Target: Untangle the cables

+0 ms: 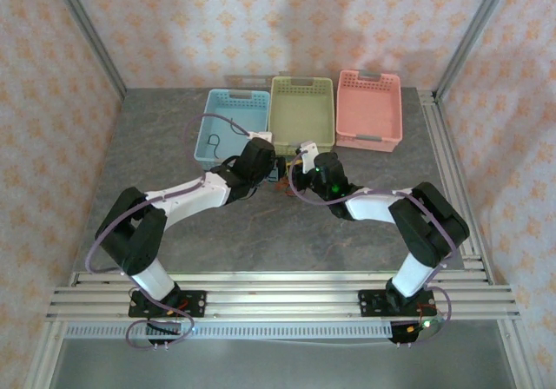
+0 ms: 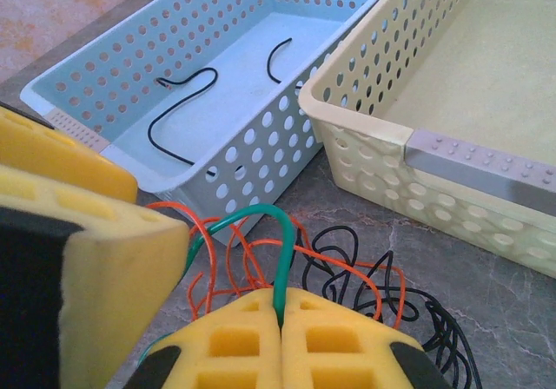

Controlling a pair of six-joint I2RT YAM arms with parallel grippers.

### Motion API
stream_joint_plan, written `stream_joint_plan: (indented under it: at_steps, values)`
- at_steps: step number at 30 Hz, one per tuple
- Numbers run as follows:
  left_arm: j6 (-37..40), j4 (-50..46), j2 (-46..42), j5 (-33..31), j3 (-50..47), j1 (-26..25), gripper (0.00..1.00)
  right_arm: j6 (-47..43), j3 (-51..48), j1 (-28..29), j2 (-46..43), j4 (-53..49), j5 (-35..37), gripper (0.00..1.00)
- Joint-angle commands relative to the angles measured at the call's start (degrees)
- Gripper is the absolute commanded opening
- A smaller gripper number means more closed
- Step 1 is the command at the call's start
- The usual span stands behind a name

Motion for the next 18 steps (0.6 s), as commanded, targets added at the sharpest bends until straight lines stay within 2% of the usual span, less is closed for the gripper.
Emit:
stream_joint_plan:
  at_steps: [1, 4, 8, 12, 18]
  values:
    - [-1.24, -3.62, 0.57, -1.91, 1.99, 0.66, 0.52, -1.06, -0.13, 0.13, -1.48, 1.00, 1.85, 0.00]
    - [-2.10, -4.69, 0.40, -3.99, 2.07, 0.89, 0.55, -1.25, -0.20, 0.20, -1.59, 0.88, 2.68, 0.00]
    - [-2.59, -5.16, 1.14, -3.34, 2.47, 1.34, 0.55, -0.99, 0.17, 0.16, -1.37, 0.58, 2.32, 0.00]
    - [-2.11, -5.11, 2.34, -0.46, 3.46, 1.47, 0.46, -1.08, 0.05, 0.14, -1.44, 0.81, 2.93, 0.00]
    - [-1.55, -7.21, 5.54, 3.03, 6.66, 1.54, 0.36, -0.90, -0.29, 0.13, -1.65, 1.24, 3.21, 0.00]
